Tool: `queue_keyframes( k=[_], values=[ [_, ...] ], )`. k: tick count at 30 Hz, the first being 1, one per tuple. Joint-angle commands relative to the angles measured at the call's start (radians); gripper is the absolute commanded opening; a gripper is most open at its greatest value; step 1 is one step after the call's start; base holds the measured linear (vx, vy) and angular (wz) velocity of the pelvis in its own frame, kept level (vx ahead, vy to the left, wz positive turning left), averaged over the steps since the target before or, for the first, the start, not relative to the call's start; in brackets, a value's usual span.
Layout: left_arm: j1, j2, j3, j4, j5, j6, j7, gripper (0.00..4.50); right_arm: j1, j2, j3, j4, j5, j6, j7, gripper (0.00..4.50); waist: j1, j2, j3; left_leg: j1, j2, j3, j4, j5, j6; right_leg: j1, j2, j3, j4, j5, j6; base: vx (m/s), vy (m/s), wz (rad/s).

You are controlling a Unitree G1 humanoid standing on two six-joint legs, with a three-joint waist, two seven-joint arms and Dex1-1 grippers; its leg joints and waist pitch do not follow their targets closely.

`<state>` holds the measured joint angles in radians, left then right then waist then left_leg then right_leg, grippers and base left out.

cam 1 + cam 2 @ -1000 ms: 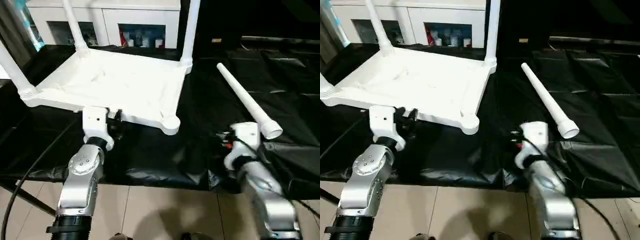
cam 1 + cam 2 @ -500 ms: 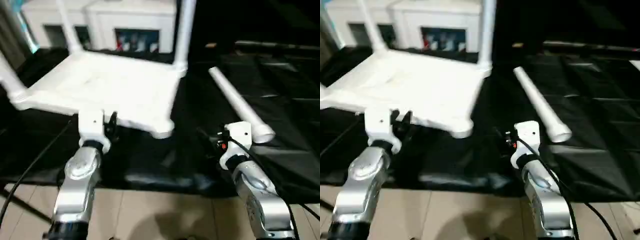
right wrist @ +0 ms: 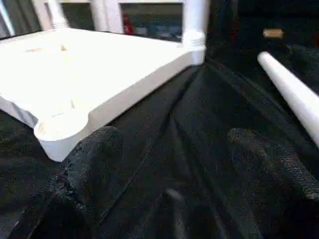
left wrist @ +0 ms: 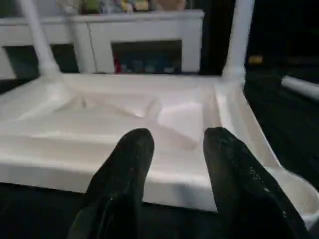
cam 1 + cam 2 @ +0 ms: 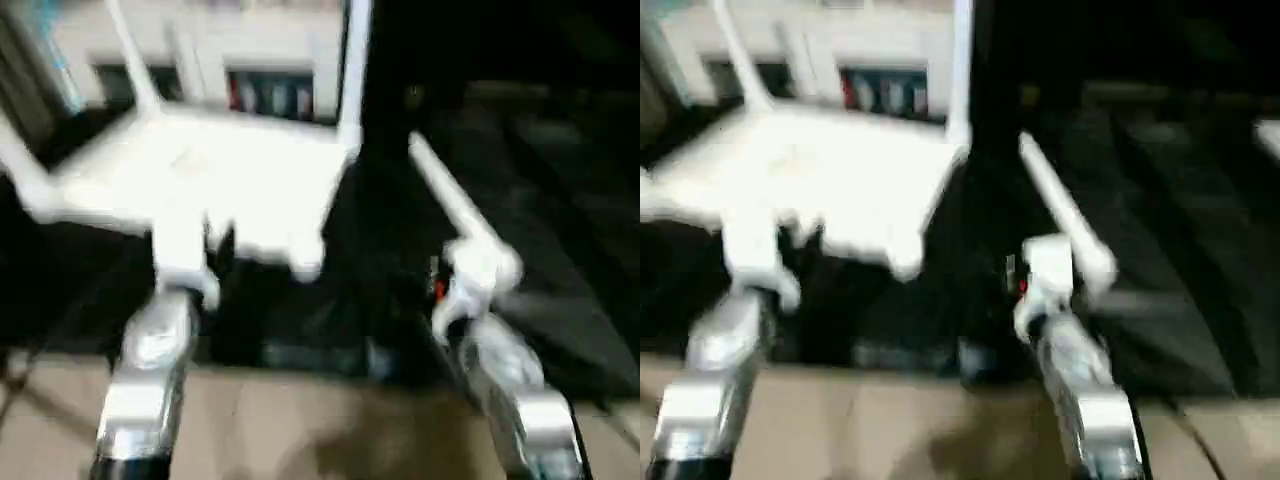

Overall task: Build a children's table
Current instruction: Move to table

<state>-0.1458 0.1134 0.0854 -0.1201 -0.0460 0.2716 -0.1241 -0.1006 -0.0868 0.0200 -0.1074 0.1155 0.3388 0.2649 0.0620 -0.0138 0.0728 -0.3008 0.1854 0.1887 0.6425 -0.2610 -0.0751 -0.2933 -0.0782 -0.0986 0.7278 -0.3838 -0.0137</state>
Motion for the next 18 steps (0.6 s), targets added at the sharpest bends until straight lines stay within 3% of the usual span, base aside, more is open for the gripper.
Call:
queue_keyframes(
  k=[1,2,3,4,5,6,7,8,9,10,11,12,13,14,15,16,17,18],
  values=[
    [0.003,0.0,-0.007,-0.006,-0.005,0.016,0.002,2.03,-0.014,-0.017,0.011,0.007,-0.008,-0.012,0.01,3.77,0.03,-0.013,-0.037,-0.081,-0.004,-0.054,0.086,-0.157,0.089,0.056,-0.213,0.172,-0.277,-0.866,0.003,0.136,-0.039,-0.16],
    [0.002,0.0,-0.008,-0.005,-0.006,0.017,0.003,2.03,-0.016,-0.016,0.011,0.01,-0.008,-0.011,0.01,3.77,0.05,-0.001,-0.048,-0.105,0.001,-0.075,0.082,-0.092,0.105,0.08,-0.213,0.197,-0.262,-0.766,-0.021,0.136,-0.039,-0.16],
    [0.001,0.001,-0.008,-0.005,-0.005,0.017,0.004,2.03,-0.019,-0.011,0.007,0.013,-0.002,-0.01,0.009,3.77,0.054,-0.013,-0.047,-0.137,-0.011,-0.081,0.057,-0.014,0.122,0.101,-0.153,0.158,-0.239,-0.52,-0.075,0.151,-0.025,0.05],
    [0.0,0.001,-0.009,-0.005,-0.005,0.018,0.005,2.03,-0.02,-0.007,0.003,0.014,0.005,-0.008,0.009,3.77,0.059,0.004,-0.062,-0.132,-0.011,-0.079,0.032,0.042,0.126,0.108,-0.122,0.131,-0.225,-0.359,-0.109,0.141,0.01,0.2],
    [0.001,0.002,-0.009,-0.007,0.0,0.024,0.009,2.03,-0.022,-0.004,-0.001,0.014,0.01,-0.007,0.009,3.77,0.048,0.034,-0.081,-0.093,0.005,-0.074,-0.036,0.169,0.143,0.09,-0.053,0.068,-0.195,-0.08,-0.134,0.141,0.01,0.2],
    [0.003,0.003,-0.01,-0.011,0.003,0.029,0.012,2.03,-0.023,-0.003,-0.003,0.014,0.012,-0.006,0.01,3.77,-0.002,0.058,-0.095,-0.005,0.061,-0.154,-0.074,0.301,0.276,0.023,0.028,0.013,-0.09,0.137,-0.07,0.183,0.037,0.11],
    [0.006,0.004,-0.01,-0.015,0.002,0.031,0.012,2.03,-0.024,-0.003,-0.004,0.014,0.013,-0.006,0.011,3.77,-0.04,0.068,-0.122,0.154,0.158,-0.262,-0.066,0.477,0.499,-0.133,0.004,0.018,-0.003,0.014,-0.001,0.215,-0.027,-0.1],
    [0.01,0.004,-0.009,-0.021,0.002,0.032,0.011,2.03,-0.024,-0.004,-0.005,0.015,0.014,-0.007,0.013,3.77,-0.045,0.061,-0.13,0.157,0.175,-0.28,-0.054,0.64,0.565,-0.151,-0.012,0.032,0.018,0.018,0.034,0.215,-0.027,-0.1],
    [0.012,0.004,-0.009,-0.023,0.002,0.032,0.011,2.03,-0.024,-0.005,-0.005,0.016,0.015,-0.008,0.013,3.77,-0.046,0.056,-0.122,0.129,0.148,-0.274,-0.037,1.026,0.597,-0.184,-0.035,0.056,0.032,0.128,0.101,0.109,-0.048,-0.28],
    [0.015,0.003,-0.007,-0.028,0.001,0.035,0.011,2.03,-0.023,-0.01,-0.001,0.018,0.014,-0.01,0.013,3.77,-0.046,0.044,-0.117,0.105,0.118,-0.253,-0.032,1.123,0.572,-0.185,-0.042,0.074,0.014,0.21,0.122,-0.098,0.008,-0.33],
    [0.018,0.002,-0.007,-0.031,0.001,0.036,0.011,2.03,-0.023,-0.013,0.001,0.019,0.014,-0.011,0.013,3.77,-0.043,0.01,-0.115,0.052,0.014,-0.204,0.001,1.08,0.477,-0.175,-0.057,0.113,-0.063,0.452,0.079,-0.098,0.008,-0.33],
    [0.02,0.001,-0.007,-0.033,0.001,0.037,0.012,2.03,-0.023,-0.015,0.002,0.02,0.014,-0.012,0.013,3.77,-0.032,-0.08,-0.115,-0.083,-0.132,-0.118,0.04,0.588,0.336,-0.043,-0.053,0.167,-0.128,0.714,0.14,-0.128,0.032,0.01],
    [0.023,0.001,-0.009,-0.036,0.0,0.039,0.015,2.03,-0.023,-0.017,0.0,0.019,0.01,-0.01,0.007,3.77,-0.014,-0.047,-0.091,-0.096,-0.086,-0.119,0.014,0.225,0.207,-0.036,-0.131,0.172,-0.154,0.819,0.08,0.0,0.0,0.0],
    [0.026,0.001,-0.01,-0.038,-0.001,0.04,0.016,2.03,-0.026,-0.014,-0.005,0.016,-0.012,0.0,-0.023,3.77,-0.023,-0.049,-0.104,-0.093,-0.084,-0.112,-0.007,0.208,0.143,-0.019,-0.102,0.145,-0.128,0.901,0.065,0.0,0.0,0.0],
    [0.029,0.002,-0.013,-0.04,0.0,0.043,0.016,2.03,-0.028,-0.012,-0.01,0.012,-0.033,0.013,-0.053,3.77,-0.032,-0.03,-0.106,-0.096,-0.086,-0.105,-0.043,0.238,0.055,-0.001,-0.05,0.114,-0.115,0.961,0.04,0.004,-0.073,-0.08],
    [0.03,0.003,-0.014,-0.041,0.001,0.045,0.016,2.03,-0.029,-0.01,-0.012,0.01,-0.044,0.02,-0.068,3.77,-0.034,-0.013,-0.107,-0.088,-0.076,-0.107,-0.048,0.24,0.036,-0.011,-0.04,0.112,-0.116,0.947,0.032,0.0,0.0,0.0],
    [0.031,0.003,-0.014,-0.042,-0.002,0.048,0.015,2.03,-0.032,-0.017,-0.01,0.007,-0.056,0.036,-0.076,3.77,-0.043,0.004,-0.098,-0.073,-0.051,-0.107,-0.065,0.195,0.026,-0.024,-0.03,0.102,-0.131,0.799,-0.017,0.0,0.0,0.0],
    [0.028,0.006,-0.013,-0.042,-0.009,0.05,0.006,2.03,-0.048,-0.03,-0.018,-0.005,-0.019,0.122,-0.05,3.77,-0.053,0.018,-0.083,-0.065,-0.021,-0.111,-0.088,0.084,0.002,-0.029,-0.023,0.091,-0.148,0.517,-0.095,-0.06,-0.019,0.0]
  ],
)
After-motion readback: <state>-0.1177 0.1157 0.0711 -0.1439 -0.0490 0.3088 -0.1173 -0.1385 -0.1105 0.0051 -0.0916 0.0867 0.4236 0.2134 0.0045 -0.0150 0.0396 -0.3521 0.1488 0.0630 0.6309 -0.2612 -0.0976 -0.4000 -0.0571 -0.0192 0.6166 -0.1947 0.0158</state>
